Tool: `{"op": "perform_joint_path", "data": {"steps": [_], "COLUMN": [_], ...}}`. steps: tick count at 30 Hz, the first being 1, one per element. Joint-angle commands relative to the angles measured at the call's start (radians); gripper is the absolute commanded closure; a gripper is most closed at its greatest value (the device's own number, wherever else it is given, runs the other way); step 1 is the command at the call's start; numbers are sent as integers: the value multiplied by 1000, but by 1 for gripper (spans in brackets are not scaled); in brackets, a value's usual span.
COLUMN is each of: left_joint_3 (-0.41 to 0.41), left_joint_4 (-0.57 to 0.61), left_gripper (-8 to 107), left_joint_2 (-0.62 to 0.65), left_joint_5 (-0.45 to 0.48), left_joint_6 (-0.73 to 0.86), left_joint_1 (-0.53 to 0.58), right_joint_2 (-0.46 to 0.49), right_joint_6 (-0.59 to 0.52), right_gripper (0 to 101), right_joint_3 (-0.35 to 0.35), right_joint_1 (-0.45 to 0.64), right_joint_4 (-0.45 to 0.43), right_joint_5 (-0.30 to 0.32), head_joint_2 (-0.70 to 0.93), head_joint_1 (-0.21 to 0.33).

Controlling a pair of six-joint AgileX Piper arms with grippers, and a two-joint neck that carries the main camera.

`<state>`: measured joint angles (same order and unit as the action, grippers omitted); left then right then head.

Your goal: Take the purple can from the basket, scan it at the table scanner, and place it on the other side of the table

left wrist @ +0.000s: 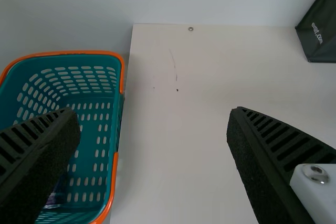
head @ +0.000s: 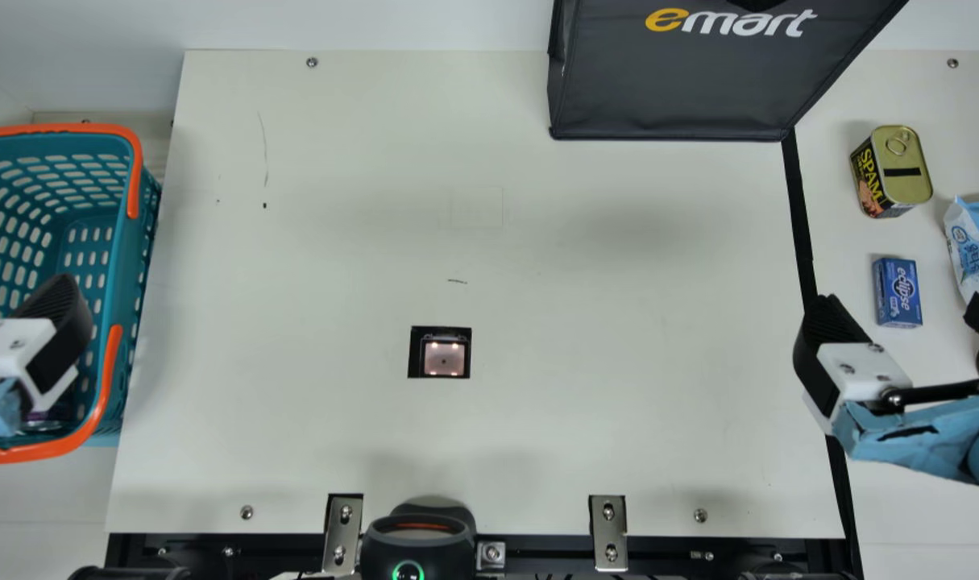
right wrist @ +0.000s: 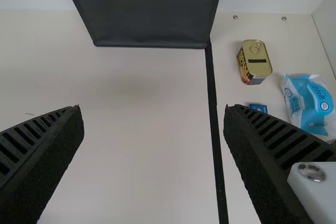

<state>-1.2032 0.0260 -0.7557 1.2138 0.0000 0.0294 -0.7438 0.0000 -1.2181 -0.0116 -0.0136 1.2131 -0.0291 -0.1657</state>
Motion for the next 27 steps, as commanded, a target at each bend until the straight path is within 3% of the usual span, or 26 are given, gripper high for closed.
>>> {"op": "perform_joint_path", "data": {"steps": [1, 15, 27], "left_joint_3": [0, 0, 0], "left_joint_4": [0, 0, -3], "left_gripper": [9, 9, 9], "left_joint_2": [0, 0, -1], "left_joint_5": [0, 0, -2], "left_joint_6": [0, 0, -1], "left_joint_1": [0, 0, -2], "right_joint_2": [0, 0, 0], "right_joint_6": [0, 0, 0], "right_gripper": [6, 6, 6], "right_joint_3": [0, 0, 0], "right_joint_1": [0, 0, 0], "right_joint_4": [0, 0, 0], "right_joint_5": [0, -1, -1], "head_joint_2": [25, 351, 351], "head_joint_1": [27, 27, 27]}}
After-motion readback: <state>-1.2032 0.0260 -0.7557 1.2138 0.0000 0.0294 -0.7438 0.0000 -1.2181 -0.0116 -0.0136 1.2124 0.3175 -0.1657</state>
